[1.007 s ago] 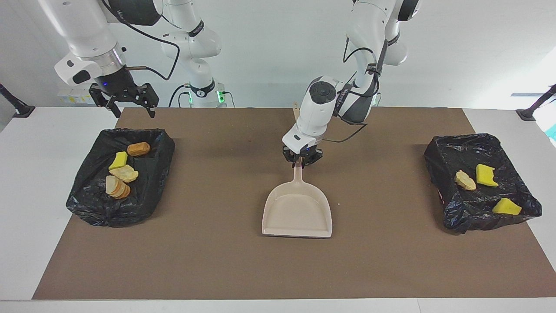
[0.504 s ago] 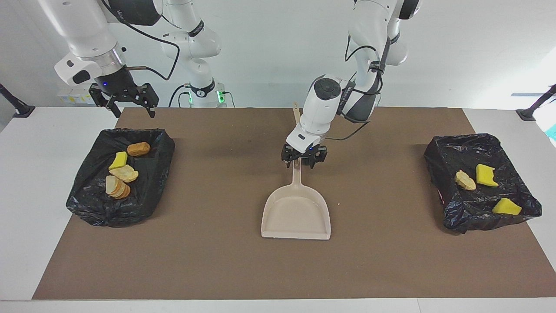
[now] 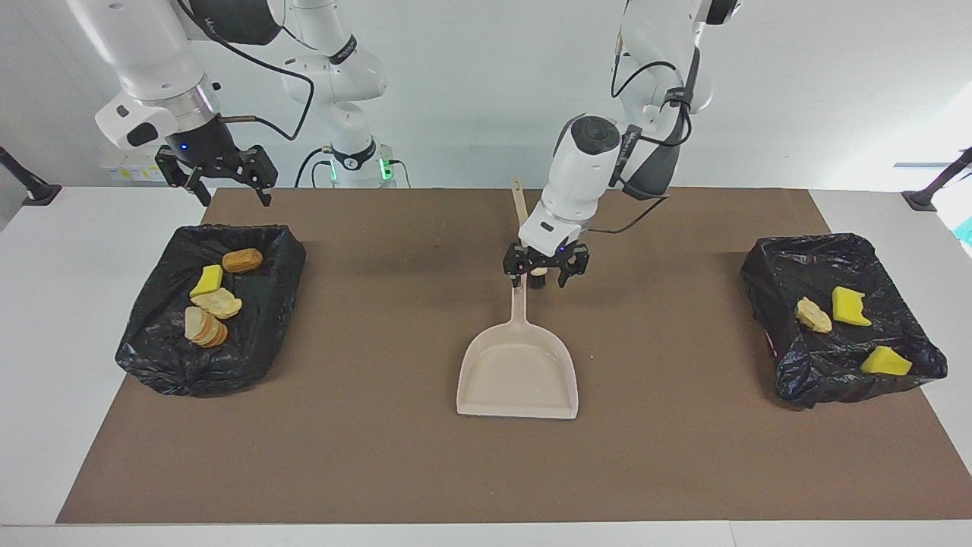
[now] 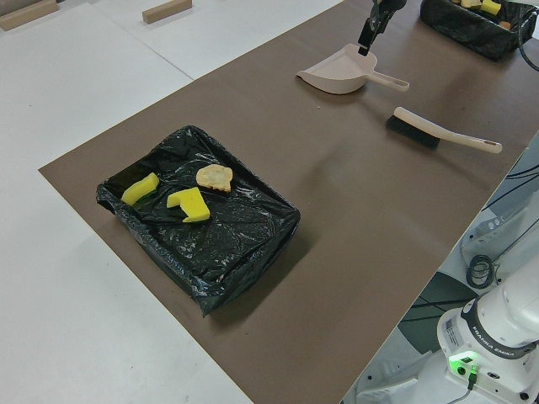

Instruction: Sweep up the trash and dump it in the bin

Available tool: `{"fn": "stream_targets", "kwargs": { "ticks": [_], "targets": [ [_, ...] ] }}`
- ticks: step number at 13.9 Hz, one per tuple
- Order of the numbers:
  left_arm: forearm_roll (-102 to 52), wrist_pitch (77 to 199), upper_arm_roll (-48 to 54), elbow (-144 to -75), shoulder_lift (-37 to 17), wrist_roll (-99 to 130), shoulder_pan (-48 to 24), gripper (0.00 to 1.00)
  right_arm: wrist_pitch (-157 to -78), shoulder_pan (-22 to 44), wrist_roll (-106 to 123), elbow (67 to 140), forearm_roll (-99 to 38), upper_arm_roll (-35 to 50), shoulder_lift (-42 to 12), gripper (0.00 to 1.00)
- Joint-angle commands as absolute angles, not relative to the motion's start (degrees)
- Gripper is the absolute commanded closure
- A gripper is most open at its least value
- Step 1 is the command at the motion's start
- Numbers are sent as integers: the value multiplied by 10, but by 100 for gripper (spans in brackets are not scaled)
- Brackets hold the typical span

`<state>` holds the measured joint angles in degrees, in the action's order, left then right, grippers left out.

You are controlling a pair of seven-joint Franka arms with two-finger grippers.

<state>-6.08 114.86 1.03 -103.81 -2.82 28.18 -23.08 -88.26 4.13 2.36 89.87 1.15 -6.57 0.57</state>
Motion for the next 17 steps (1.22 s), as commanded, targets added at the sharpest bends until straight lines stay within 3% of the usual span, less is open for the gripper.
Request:
{"fn": "stream_targets", "kwargs": {
  "ticks": [1,6,14,17],
  "targets": [
    [-62,1087,15,-1050,13,188,-174,0,-875,38,13,896,1,-65,8,0],
    [-61,999,15,-1049,28,86,-85,0,-874,38,14,896,1,-65,8,0],
    [-41,976,11,-1046,69,-114,4,0,-874,37,14,896,1,-65,8,0],
    [23,950,13,-971,60,-95,-3,0,-874,37,14,896,1,-65,8,0]
  ]
}}
